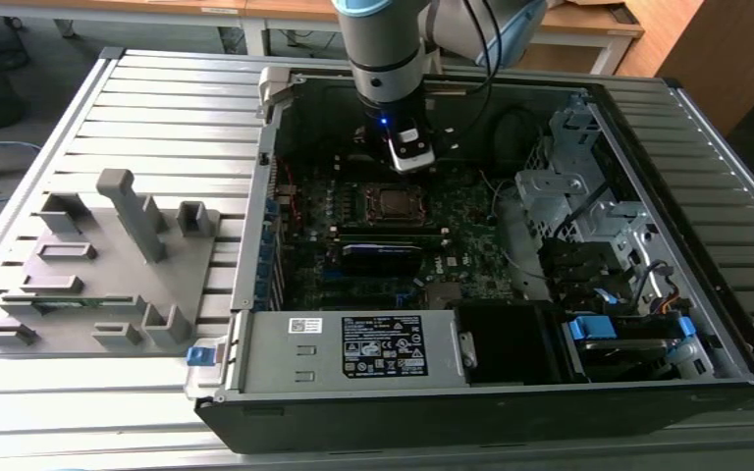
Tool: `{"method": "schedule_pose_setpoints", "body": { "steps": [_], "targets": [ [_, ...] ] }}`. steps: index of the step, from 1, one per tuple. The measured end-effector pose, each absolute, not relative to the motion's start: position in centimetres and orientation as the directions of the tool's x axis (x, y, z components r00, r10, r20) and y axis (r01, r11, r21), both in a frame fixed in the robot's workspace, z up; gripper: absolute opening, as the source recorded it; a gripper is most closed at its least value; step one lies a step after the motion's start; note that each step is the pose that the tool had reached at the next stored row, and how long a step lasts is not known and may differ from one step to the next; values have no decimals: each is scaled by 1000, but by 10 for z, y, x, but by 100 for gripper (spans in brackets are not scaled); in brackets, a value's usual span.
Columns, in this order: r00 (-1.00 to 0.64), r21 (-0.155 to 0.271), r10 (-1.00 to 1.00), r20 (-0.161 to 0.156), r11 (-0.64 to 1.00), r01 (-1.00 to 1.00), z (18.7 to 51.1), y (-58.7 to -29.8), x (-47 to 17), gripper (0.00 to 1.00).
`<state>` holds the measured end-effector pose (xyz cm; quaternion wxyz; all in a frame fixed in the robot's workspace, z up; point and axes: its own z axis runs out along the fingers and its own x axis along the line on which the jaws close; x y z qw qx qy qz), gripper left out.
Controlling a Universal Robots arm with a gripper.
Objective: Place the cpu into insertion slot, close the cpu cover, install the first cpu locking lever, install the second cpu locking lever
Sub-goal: 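Install the first cpu locking lever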
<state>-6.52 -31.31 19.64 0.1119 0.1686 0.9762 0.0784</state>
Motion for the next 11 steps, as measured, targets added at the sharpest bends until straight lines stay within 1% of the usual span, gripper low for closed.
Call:
{"method": "schedule_pose_setpoints", "body": {
  "steps": [11],
  "targets": [
    [-918,191,347,-192,931,312,193,-313,-64,11]
  ]
}}
